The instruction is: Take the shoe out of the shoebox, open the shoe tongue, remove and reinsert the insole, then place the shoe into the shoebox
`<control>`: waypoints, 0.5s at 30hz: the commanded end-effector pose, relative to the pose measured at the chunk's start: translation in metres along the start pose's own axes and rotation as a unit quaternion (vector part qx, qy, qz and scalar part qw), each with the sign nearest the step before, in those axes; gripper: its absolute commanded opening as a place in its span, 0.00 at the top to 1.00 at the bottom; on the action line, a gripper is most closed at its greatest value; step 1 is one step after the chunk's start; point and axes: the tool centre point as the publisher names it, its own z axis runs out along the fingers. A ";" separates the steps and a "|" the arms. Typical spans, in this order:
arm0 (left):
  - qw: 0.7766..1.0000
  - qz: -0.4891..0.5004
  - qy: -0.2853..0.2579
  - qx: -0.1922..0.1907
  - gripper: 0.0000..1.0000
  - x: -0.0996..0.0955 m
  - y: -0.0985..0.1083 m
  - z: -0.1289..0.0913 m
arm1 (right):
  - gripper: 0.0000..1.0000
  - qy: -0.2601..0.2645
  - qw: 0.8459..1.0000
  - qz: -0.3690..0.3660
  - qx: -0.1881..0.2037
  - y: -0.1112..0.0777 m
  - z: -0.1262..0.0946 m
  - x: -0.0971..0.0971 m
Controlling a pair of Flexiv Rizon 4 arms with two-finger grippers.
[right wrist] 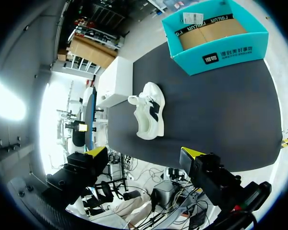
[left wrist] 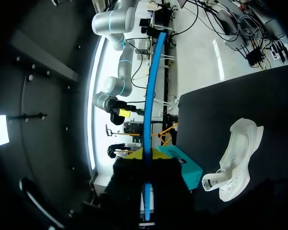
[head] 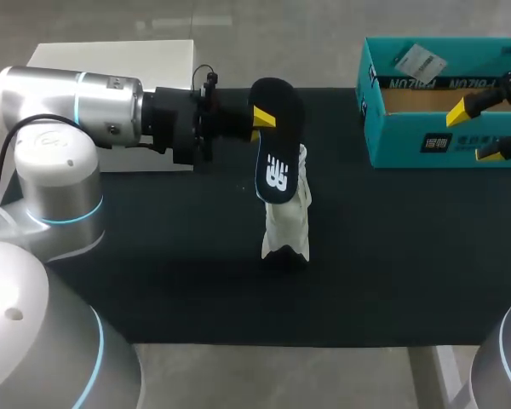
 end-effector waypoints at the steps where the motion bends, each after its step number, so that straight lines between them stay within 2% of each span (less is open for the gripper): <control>1: 0.998 -0.064 0.006 0.019 1.00 0.001 0.002 -0.003 | 0.00 -0.001 1.000 0.001 0.000 0.000 0.001 0.000; 4: 0.990 -0.132 0.026 0.049 1.00 0.010 0.002 -0.009 | 0.00 -0.001 1.000 0.001 0.000 0.000 0.001 0.000; 7: 0.974 -0.202 0.058 0.082 1.00 0.028 -0.004 -0.011 | 0.00 -0.001 1.000 0.001 0.000 0.000 0.001 0.000; 11: 0.960 -0.247 0.086 0.097 1.00 0.053 -0.010 -0.009 | 0.00 -0.001 1.000 0.001 0.000 0.000 0.001 0.000; 15: 0.955 -0.260 0.105 0.096 1.00 0.076 -0.019 -0.008 | 0.00 -0.001 1.000 0.001 0.000 0.000 0.001 0.000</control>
